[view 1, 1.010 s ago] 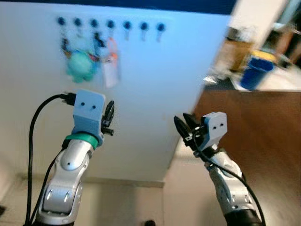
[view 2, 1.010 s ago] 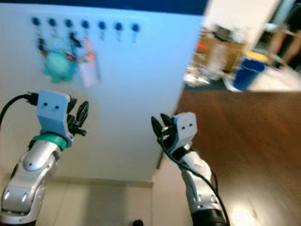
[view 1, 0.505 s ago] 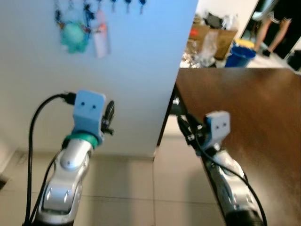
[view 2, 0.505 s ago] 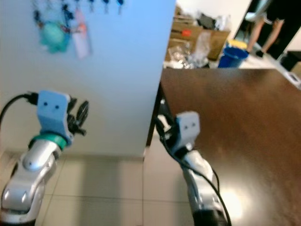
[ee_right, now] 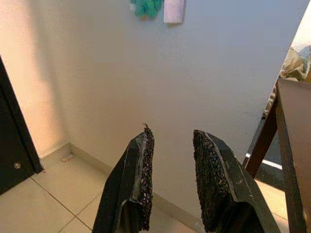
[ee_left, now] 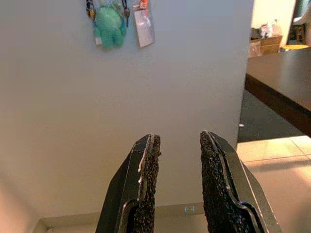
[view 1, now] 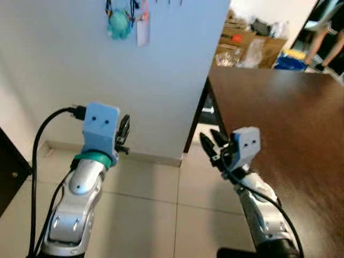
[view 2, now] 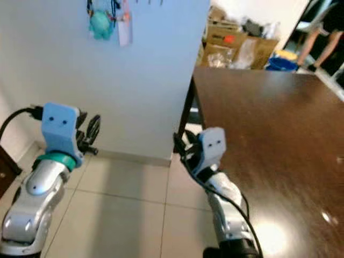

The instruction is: Hang keys on a hook

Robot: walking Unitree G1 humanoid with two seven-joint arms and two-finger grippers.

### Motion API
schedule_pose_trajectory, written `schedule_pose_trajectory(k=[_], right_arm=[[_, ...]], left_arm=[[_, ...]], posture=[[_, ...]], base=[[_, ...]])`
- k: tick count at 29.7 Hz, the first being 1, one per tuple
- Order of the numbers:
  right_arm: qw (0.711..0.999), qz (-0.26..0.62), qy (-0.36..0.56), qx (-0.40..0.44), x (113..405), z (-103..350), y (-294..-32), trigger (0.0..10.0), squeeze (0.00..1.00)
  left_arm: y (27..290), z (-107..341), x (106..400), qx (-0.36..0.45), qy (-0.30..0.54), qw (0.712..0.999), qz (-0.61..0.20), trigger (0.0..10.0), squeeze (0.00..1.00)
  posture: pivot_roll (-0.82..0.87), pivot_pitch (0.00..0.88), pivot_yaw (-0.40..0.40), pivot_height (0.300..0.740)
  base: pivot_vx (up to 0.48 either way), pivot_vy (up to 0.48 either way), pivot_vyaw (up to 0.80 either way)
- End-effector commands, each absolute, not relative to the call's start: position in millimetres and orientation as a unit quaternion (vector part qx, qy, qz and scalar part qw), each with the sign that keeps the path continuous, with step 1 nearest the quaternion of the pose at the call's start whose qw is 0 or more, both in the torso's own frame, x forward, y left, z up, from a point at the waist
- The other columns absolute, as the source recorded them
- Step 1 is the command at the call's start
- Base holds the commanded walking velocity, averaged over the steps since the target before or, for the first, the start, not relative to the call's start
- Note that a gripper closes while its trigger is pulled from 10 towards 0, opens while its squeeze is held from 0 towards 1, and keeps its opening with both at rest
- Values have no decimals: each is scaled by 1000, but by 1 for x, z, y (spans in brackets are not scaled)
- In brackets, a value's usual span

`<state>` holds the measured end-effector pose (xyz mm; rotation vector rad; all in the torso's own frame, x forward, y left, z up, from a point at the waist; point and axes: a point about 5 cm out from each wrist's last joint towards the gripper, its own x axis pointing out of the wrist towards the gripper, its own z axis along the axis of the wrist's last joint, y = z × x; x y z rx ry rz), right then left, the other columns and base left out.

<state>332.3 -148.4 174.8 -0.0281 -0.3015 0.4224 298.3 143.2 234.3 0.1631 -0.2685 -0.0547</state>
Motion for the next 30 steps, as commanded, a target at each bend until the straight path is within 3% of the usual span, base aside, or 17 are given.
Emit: schedule_pose_trajectory(k=[1,30], right_arm=[[968,205,-145,-11,333,174,-151,10000,0],[968,203,-144,-5,334,174,-150,10000,0]], left_arm=[[143,229,299,84,-123,988,-28,10000,0],[142,228,299,86,-124,988,-29,10000,0]], posture=[[74,100,26,740],[77,103,31,740]], base=[[0,0,-513],[0,0,-800]])
